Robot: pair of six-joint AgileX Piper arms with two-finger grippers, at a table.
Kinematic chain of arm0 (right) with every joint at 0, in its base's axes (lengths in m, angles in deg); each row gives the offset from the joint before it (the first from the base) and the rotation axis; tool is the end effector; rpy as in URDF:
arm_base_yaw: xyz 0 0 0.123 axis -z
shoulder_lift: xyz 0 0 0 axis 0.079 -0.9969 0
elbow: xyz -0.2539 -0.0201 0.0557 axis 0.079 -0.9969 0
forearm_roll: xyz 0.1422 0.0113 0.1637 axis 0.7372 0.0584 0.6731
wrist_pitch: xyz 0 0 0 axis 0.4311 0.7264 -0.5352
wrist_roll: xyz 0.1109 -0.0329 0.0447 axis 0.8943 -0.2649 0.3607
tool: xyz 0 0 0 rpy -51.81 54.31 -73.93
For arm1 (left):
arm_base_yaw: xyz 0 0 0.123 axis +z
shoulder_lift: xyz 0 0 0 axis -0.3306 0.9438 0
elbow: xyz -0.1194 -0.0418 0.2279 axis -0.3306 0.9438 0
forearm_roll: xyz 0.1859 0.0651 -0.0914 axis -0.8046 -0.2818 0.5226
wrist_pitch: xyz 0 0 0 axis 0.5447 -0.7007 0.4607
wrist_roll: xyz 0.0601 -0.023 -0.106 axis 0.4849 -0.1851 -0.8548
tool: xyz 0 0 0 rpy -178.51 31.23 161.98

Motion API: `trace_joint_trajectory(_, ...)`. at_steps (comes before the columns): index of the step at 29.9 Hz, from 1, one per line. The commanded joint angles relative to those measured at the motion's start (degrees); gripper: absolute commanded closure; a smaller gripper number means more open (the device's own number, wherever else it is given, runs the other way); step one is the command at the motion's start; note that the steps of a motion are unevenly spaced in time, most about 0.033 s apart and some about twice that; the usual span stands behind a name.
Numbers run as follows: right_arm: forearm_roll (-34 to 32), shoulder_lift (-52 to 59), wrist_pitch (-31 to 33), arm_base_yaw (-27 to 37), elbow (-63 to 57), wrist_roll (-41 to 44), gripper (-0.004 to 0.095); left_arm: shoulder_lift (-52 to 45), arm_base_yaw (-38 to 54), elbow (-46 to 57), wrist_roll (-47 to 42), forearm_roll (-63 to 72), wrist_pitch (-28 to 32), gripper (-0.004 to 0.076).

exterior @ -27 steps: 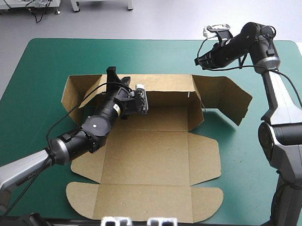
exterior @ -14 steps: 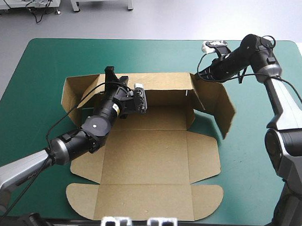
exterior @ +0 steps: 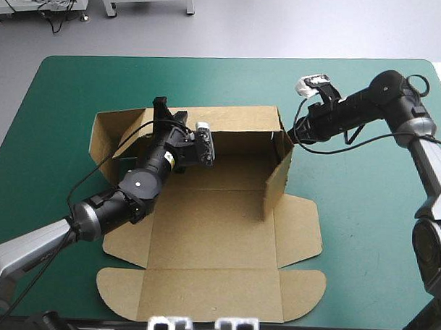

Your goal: Fold the box

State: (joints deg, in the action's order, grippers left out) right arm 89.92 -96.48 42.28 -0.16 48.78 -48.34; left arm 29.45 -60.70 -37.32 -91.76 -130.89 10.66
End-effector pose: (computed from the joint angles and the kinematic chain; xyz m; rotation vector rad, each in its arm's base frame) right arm 0.3281 0.1075 0.2864 -0.8125 2.4091 0.8334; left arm 0.2728 -0.1645 0.2835 1.3670 1.3807 0.7609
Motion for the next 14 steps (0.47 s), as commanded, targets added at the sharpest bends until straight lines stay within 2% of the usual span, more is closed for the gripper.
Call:
trace_joint_trajectory(1, 6.74, 5.59, -5.22, 1.96, -3.71, -6.98, 0.0932, -2.35, -0.14, -1.59, -0.55, -2.85, -2.24, 0.0734)
trace_joint_trajectory(4, 7.46, 8.98, -10.68, 2.23, -9.6, -13.26, 0.0932, -2.35, -0.14, -1.59, -0.55, -2.85, -2.24, 0.0734)
trace_joint_trajectory(7, 12.8, 12.3, -15.55, 2.23, -17.57, -21.62, 0.0932, -2.35, -0.14, -1.59, -0.55, -2.85, -1.98, 0.0734)
trace_joint_trajectory(14, 36.63, 16.28, -20.49, 2.23, -35.92, -48.76, 0.093, -2.35, -0.14, -1.59, -0.55, -2.85, -1.18, 0.0733)
